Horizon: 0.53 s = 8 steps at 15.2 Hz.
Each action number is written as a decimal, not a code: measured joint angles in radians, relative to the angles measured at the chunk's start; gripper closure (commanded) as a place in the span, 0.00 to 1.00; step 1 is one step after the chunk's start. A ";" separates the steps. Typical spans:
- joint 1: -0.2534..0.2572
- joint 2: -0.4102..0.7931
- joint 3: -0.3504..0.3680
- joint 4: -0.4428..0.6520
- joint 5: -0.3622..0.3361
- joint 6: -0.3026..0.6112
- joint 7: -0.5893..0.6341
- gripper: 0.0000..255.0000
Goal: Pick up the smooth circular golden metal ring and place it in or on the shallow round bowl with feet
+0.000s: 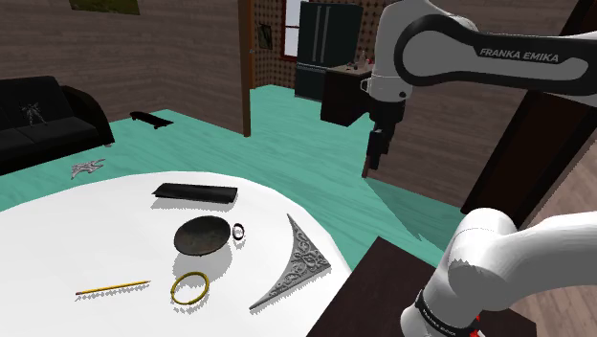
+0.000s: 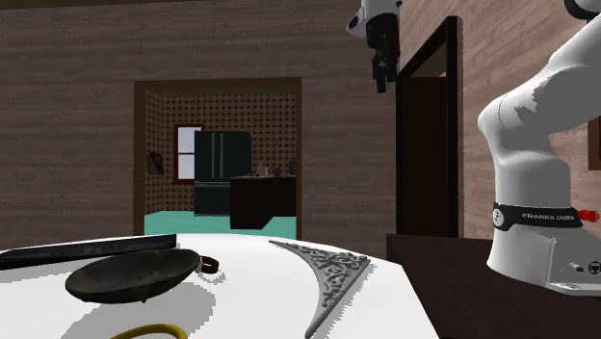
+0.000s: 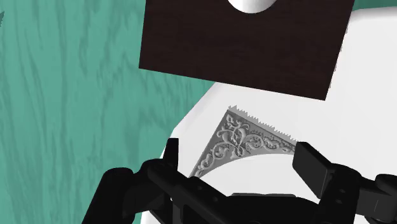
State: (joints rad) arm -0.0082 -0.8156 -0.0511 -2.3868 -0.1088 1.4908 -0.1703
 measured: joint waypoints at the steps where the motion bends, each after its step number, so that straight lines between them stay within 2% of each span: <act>1: 0.000 0.000 0.000 0.000 0.000 0.000 0.000 0.00; 8: 0.041 0.118 0.061 -0.049 0.059 0.158 0.069 0.00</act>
State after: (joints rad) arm 0.0327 -0.6975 0.0096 -2.4354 -0.0495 1.6491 -0.1016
